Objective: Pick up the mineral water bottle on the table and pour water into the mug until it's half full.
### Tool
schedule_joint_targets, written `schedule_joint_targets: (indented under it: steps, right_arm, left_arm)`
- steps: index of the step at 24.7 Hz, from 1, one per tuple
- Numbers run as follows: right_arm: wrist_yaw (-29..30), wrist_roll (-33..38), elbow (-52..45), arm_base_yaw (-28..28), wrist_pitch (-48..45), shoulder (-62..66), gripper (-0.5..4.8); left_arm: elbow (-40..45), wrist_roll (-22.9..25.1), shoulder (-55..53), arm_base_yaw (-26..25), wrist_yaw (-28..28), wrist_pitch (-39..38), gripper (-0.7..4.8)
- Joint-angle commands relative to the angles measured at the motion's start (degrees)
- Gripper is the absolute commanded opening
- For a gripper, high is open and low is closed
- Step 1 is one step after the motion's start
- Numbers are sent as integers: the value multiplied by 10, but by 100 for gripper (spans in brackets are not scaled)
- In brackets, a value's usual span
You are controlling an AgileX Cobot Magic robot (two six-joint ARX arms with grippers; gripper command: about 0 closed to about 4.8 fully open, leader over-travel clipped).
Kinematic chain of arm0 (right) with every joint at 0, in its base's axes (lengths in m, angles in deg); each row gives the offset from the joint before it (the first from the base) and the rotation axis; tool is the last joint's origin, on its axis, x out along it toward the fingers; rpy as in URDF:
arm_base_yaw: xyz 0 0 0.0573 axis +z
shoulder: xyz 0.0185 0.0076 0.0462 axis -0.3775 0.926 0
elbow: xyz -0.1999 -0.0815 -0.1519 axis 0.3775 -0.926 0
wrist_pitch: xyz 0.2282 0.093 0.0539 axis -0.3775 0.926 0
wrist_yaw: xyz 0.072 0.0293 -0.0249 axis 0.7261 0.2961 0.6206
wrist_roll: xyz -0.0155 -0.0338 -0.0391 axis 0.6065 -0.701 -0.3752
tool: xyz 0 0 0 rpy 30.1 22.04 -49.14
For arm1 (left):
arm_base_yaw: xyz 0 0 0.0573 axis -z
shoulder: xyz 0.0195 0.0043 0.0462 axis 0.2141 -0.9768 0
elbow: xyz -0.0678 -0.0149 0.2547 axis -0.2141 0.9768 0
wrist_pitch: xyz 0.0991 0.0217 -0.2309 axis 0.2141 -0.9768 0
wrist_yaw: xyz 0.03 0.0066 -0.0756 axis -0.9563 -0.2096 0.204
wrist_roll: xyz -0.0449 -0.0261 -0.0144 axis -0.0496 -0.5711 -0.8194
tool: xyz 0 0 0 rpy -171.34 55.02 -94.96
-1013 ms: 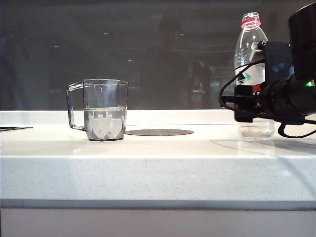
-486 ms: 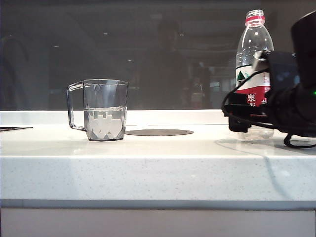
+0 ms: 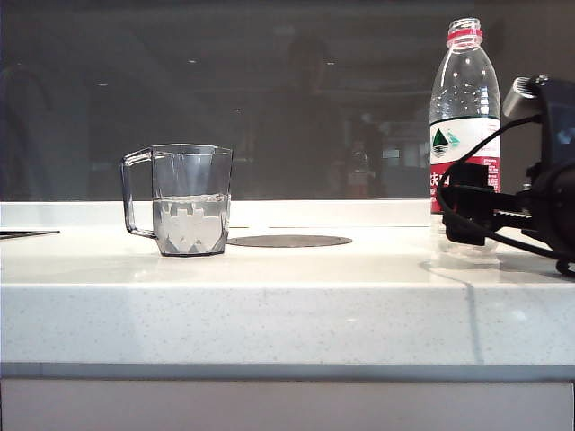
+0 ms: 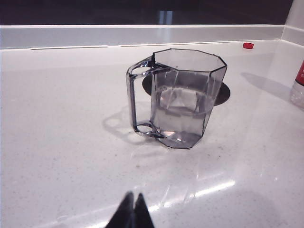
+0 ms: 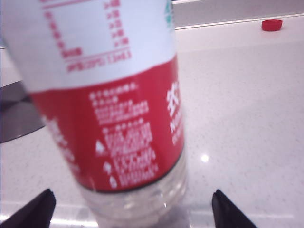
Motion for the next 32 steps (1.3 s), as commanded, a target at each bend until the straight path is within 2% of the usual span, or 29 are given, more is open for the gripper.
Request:
schedule_joint_targets:
  steps: [1,7,10,12,13,14,15,26,32]
  right_arm:
    - [-13,8,-23,6,-7,-17,479]
    - [16,29,-59,7,-7,-63,479]
    - [55,53,-80,7,-7,-116,479]
    - [84,58,-88,7,-7,-147,338]
    - [109,57,-96,7,-7,-178,154]
    - [113,56,-96,7,3,-202,23]
    - [113,56,-96,7,7,-216,-9]
    - [112,56,-96,7,5,-274,-8]
    - [112,56,-96,7,6,-276,-8]
  left_arm:
    - [-1,1,0,-9,4,5,-4]
    - [-1,1,0,-73,1,5,-4]
    - [-1,1,0,-112,1,5,-4]
    - [-2,1,0,-126,1,5,-4]
    - [-2,1,0,-138,1,5,-4]
    - [-2,1,0,-148,1,5,-4]
    - [-2,1,0,-153,2,5,-4]
    - [-2,1,0,-211,2,5,-4]
    - [-2,1,0,-223,2,5,-4]
